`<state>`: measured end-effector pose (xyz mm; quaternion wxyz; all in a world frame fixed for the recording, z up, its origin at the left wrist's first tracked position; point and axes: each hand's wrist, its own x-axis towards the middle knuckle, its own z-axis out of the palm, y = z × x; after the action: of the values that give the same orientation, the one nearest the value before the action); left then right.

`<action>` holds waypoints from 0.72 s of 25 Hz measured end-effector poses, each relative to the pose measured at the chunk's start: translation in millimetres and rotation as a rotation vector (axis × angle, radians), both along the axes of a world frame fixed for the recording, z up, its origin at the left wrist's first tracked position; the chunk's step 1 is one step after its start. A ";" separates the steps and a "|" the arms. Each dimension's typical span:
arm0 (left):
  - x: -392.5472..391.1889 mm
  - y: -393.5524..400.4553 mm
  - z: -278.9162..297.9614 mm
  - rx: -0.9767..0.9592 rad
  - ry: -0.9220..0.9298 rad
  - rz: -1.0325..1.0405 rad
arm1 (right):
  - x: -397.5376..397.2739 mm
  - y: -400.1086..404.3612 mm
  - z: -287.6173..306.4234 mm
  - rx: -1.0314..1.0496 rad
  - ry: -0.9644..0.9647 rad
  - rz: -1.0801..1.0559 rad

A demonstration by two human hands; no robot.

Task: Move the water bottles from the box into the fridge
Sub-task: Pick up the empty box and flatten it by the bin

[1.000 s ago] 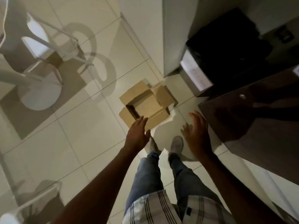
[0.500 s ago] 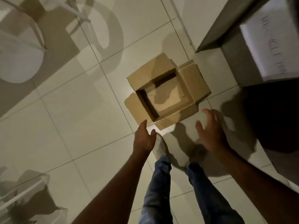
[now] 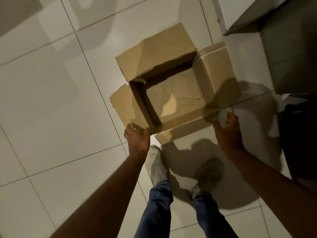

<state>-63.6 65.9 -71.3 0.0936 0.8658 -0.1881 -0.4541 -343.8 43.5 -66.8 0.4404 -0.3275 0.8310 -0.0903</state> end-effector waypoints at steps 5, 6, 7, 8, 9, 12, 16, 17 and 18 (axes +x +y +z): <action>-15.2 -11.7 -40.3 0.194 0.058 0.416 | -3.3 -19.1 -47.6 -0.032 -0.085 -0.104; -17.1 -11.6 -45.9 0.213 0.120 0.476 | -2.9 -23.5 -55.8 -0.032 -0.101 -0.131; -18.3 -10.4 -51.7 0.224 0.188 0.527 | -1.6 -27.5 -64.2 -0.032 -0.107 -0.160; -18.9 -9.4 -56.1 0.227 0.243 0.560 | -0.4 -31.1 -71.5 -0.028 -0.108 -0.195; -19.2 -8.4 -60.1 0.224 0.275 0.573 | 0.3 -34.1 -77.3 -0.015 -0.115 -0.234; -20.3 -6.4 -64.7 0.195 0.338 0.635 | -4.1 -40.3 -88.1 0.067 -0.140 -0.315; -21.0 -2.5 -54.1 0.154 0.386 0.693 | -11.0 -39.2 -82.8 0.141 -0.142 -0.280; -20.0 0.4 -49.6 0.140 0.387 0.694 | -10.7 -36.0 -77.9 0.138 -0.139 -0.268; -19.3 3.9 -44.6 0.132 0.390 0.690 | -10.5 -31.8 -71.7 0.138 -0.134 -0.264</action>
<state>-82.9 69.9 -115.9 0.2185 0.7800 0.1644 -0.5629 -354.3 11.7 -138.5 0.5008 -0.1777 0.8397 -0.1119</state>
